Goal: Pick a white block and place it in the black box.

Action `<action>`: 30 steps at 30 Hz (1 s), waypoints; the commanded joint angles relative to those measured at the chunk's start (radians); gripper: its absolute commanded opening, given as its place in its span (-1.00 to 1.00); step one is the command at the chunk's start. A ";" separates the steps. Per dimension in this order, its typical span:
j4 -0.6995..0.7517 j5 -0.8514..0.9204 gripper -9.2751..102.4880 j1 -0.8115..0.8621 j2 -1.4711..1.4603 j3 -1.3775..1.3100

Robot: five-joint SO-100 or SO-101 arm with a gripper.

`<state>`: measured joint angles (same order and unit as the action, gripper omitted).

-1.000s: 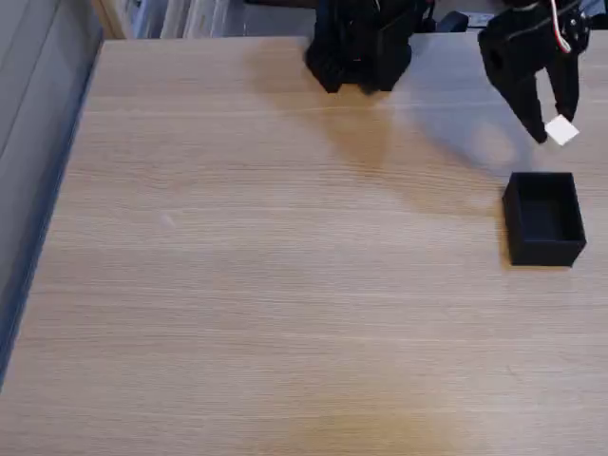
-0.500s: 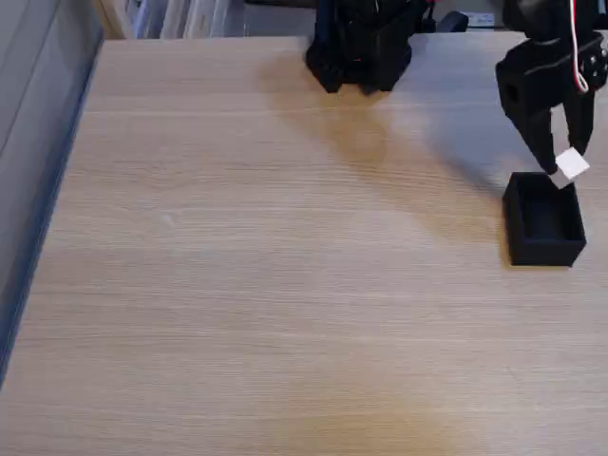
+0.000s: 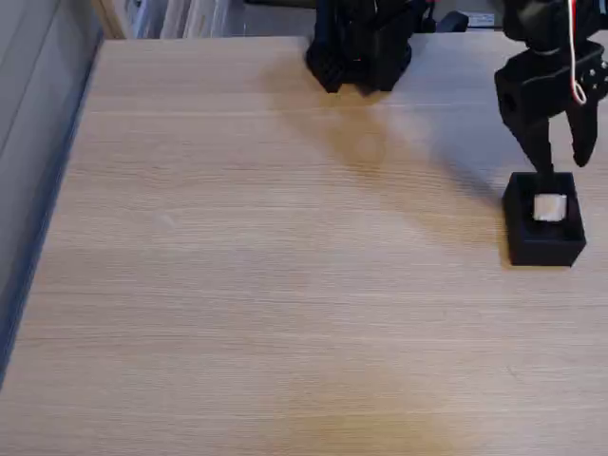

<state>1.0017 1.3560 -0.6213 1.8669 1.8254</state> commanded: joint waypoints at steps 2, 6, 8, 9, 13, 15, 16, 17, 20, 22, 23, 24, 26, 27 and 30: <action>0.020 0.011 -0.83 0.026 0.058 -0.008; 0.029 0.026 -0.83 0.052 0.144 0.067; 0.023 0.038 -0.83 0.069 0.204 0.135; 0.015 0.049 -0.83 0.078 0.241 0.175; -0.043 0.117 -0.83 0.140 0.405 0.388; -0.061 0.160 -0.83 0.181 0.489 0.497; -0.069 0.181 -0.83 0.202 0.529 0.552; -0.074 0.201 -0.83 0.225 0.568 0.604; -0.075 0.236 -0.83 0.295 0.666 0.749; -0.069 0.252 -0.83 0.333 0.726 0.834; -0.064 0.261 -0.83 0.353 0.759 0.876; -0.058 0.265 -0.83 0.371 0.793 0.911; -0.055 0.287 -0.83 0.410 0.871 0.992; -0.052 0.299 -0.83 0.428 0.919 1.032; -0.003 0.311 -0.83 0.480 1.080 1.141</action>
<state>0.9633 1.6536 -0.1825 2.8195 2.9008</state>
